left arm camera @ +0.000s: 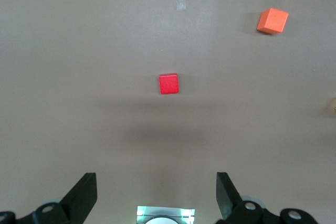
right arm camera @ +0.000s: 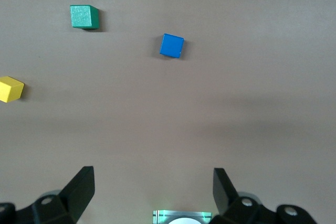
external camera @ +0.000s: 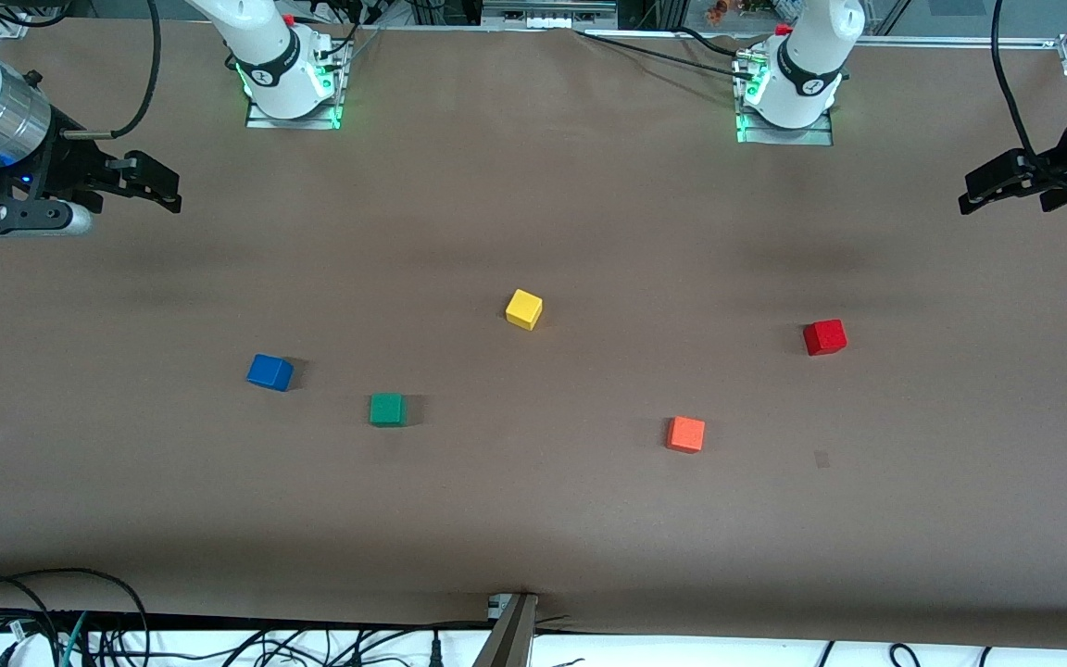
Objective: Pass red block to right arm, stack on blue
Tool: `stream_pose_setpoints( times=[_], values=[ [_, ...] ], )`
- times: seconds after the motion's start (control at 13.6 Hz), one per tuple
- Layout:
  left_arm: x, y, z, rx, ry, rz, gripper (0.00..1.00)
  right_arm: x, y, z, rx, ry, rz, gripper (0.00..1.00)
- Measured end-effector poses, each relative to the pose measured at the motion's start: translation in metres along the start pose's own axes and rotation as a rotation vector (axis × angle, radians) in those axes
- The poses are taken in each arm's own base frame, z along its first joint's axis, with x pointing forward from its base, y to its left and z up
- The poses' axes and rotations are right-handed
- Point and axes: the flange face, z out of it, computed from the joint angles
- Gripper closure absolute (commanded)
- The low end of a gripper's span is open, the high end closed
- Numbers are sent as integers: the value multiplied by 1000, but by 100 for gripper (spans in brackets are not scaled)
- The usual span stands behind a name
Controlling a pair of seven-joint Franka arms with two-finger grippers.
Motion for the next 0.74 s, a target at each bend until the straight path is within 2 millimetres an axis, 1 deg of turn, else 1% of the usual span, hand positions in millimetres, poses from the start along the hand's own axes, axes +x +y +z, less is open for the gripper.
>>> stream_pose_setpoints(
  times=[0.74],
  values=[
    [-3,3,-1,1,-8,5,0,0,0,0,0,0,0,0]
  ],
)
